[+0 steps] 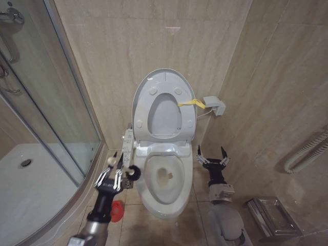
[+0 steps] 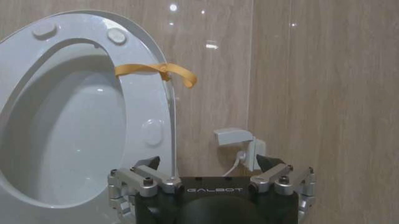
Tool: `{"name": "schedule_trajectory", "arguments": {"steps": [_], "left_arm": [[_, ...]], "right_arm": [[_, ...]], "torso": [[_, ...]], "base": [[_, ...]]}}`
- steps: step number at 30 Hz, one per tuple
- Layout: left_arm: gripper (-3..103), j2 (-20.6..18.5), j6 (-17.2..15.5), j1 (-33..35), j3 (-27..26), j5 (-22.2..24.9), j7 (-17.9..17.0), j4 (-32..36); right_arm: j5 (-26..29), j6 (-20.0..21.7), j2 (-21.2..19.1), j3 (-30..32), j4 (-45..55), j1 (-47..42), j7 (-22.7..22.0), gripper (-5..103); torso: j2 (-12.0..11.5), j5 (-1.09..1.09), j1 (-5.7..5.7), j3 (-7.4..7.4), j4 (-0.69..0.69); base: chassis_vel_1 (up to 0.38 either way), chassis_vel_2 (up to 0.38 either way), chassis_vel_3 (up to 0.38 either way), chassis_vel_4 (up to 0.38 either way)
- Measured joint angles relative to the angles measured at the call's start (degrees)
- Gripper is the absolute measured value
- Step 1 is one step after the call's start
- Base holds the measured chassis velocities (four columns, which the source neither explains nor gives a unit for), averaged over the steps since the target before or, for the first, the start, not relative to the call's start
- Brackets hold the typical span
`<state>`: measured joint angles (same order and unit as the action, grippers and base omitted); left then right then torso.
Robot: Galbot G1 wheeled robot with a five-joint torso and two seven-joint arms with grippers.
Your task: Open the toilet lid, clean the toilet bowl with a toilet brush, close the toilet lid, and flush.
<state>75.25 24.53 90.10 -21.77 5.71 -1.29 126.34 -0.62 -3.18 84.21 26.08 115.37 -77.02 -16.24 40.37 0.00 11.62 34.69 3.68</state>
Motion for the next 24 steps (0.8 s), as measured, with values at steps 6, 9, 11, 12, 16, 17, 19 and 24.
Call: {"name": "schedule_trajectory", "arguments": {"steps": [6,9,11,12,16,17,19,24], "left_arm": [[19,-2.1,-1.8,-7.6,4.6,4.7,1.8,-5.1],[19,-2.4,-1.8,-10.0,6.1,5.3,2.0,-7.6],[19,-2.6,-1.3,-13.5,8.4,6.3,2.3,-12.2],[19,-2.6,-1.3,-13.5,8.4,6.3,2.3,-12.2],[19,-2.7,-0.5,-20.6,12.9,7.4,2.8,-21.1],[19,-2.7,-0.5,-20.6,12.9,7.4,2.8,-21.1],[19,-2.5,-0.4,-24.1,15.6,7.7,2.8,-25.4],[19,-1.5,0.6,-32.1,18.9,7.3,2.8,-35.7]], "right_arm": [[0.0,0.0,0.0,0.0,0.0,0.0,0.0,100],[0.0,0.0,0.0,0.0,0.0,0.0,0.0,100],[0.0,0.0,0.0,0.0,0.0,0.0,0.0,100],[0.0,0.0,0.0,0.0,0.0,0.0,0.0,100],[0.0,0.0,0.0,0.0,0.0,0.0,0.0,100],[0.0,0.0,0.0,0.0,0.0,0.0,0.0,100],[0.0,0.0,0.0,0.0,0.0,0.0,0.0,100],[0.0,0.0,0.0,0.0,0.0,0.0,0.0,100]], "torso": [[0.0,0.0,0.03,0.02,-0.01],[0.0,0.0,0.04,0.02,-0.02],[0.0,0.01,0.04,0.02,-0.02],[0.0,0.01,0.04,0.02,-0.02],[0.0,0.01,0.0,0.0,-0.02],[0.0,0.01,0.0,0.0,-0.02],[0.0,0.01,0.0,0.0,0.01],[0.0,0.01,0.01,0.01,-0.02]], "base": [[-0.055,0.059,0.061,-0.07],[-0.081,0.056,0.072,-0.077],[0.0,0.0,0.0,0.0],[0.0,0.0,0.0,0.0],[0.0,0.0,0.0,0.0],[0.0,0.0,0.0,0.0],[0.0,0.0,0.0,0.0],[0.0,0.0,0.0,0.0]]}}
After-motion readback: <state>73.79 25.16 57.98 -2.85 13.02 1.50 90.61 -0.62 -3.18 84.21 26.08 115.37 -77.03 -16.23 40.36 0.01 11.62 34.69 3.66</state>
